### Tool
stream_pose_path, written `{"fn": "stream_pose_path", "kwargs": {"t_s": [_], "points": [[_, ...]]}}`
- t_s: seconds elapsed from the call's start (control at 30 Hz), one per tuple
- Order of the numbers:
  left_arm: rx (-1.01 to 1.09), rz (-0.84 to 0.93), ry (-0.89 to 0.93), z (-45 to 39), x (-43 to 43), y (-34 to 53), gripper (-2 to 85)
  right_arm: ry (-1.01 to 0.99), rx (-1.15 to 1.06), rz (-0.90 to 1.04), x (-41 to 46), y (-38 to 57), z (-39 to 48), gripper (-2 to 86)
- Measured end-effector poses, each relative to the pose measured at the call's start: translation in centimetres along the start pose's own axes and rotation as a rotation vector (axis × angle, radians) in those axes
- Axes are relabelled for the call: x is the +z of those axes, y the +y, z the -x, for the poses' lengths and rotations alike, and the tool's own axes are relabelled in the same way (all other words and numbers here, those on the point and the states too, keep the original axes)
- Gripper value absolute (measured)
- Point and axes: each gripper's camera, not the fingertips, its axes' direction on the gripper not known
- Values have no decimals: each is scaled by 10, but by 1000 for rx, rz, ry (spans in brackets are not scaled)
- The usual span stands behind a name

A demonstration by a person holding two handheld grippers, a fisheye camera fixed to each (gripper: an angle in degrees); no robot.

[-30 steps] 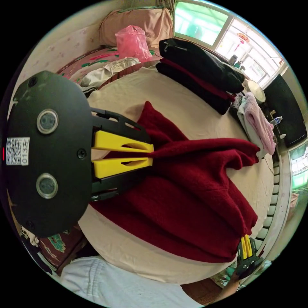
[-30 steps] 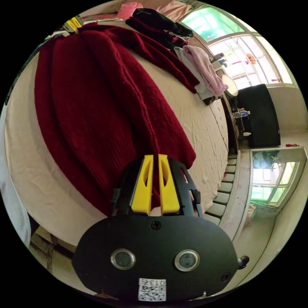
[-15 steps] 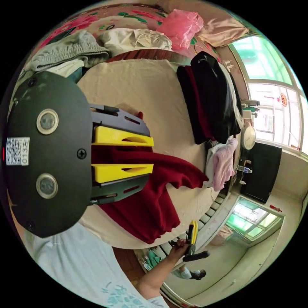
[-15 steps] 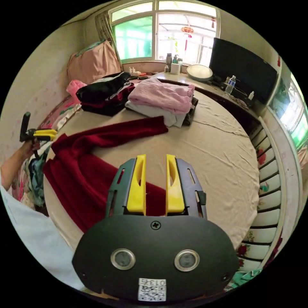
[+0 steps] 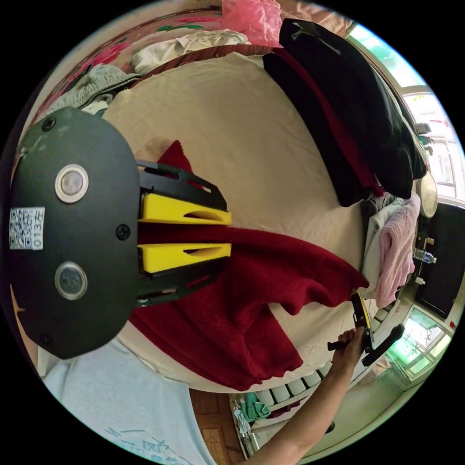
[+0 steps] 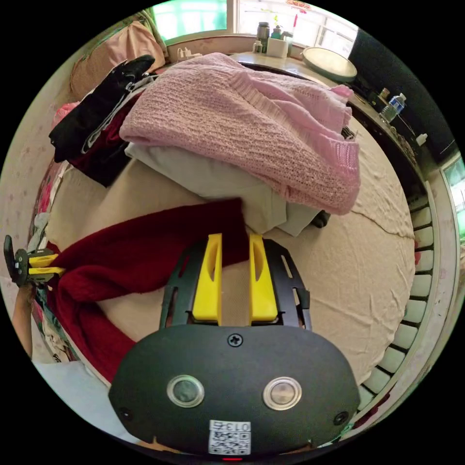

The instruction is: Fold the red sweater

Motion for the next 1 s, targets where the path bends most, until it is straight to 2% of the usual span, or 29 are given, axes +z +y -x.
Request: {"fn": "stream_pose_path", "kwargs": {"t_s": [0.17,0.33,0.5,0.6,0.7,0.83,0.9,1.0], "points": [[44,-5,-22,-18,-8,5,13,-1,-35,-2,-26,13,0,13],[192,-179,-82,-54,-48,35,8,-120,-138,-337,-149,76,2,6],[349,-263,-168,-99,-73,84,8,-252,-335,-687,-333,226,29,5],[384,-288,-180,-120,-76,114,9,-269,-393,-810,-415,319,59,5],[413,-287,-154,-136,-72,137,13,-295,-418,-822,-458,390,99,5],[547,-133,-216,-165,-42,160,27,-278,-453,-695,-468,440,155,4],[624,-62,-264,-179,-25,169,40,-362,-440,-640,-463,455,177,4],[698,-20,-307,-194,-10,178,57,-517,-447,-679,-466,460,197,4]]}}
